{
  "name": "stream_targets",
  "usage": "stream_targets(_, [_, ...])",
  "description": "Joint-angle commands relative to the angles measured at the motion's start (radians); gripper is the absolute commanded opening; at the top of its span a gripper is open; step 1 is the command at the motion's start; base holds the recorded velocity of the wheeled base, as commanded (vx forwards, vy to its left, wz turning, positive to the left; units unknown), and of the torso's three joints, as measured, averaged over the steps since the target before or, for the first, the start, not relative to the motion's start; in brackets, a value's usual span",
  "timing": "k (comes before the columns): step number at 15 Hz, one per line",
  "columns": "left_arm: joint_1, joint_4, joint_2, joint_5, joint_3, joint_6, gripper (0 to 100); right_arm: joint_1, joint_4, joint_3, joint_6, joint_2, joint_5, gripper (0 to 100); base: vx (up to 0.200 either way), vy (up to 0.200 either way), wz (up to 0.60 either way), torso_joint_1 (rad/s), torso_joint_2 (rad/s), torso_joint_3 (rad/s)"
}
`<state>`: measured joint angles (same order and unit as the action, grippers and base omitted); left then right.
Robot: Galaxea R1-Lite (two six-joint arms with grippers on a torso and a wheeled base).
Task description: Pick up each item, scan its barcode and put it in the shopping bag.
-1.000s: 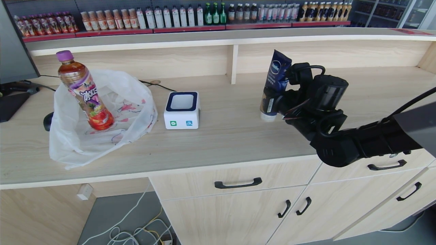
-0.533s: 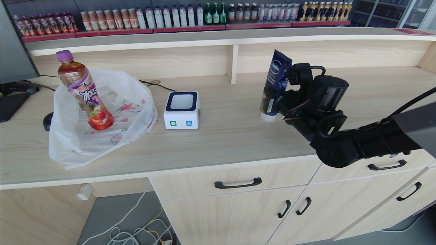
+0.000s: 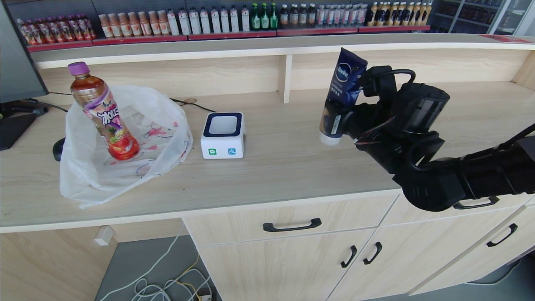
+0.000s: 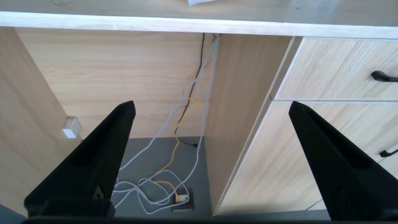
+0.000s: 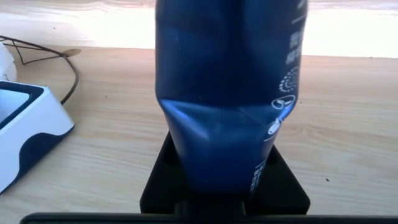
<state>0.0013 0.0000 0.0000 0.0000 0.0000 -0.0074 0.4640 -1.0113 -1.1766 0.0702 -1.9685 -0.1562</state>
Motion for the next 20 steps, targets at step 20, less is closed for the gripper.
stream_targets(20, [0.000,0.000,0.000,0.000,0.000,0.000,100,0.151,0.000,0.790,0.163,0.749,-0.002,0,0.000,0.000,0.00,0.000,0.00,0.000])
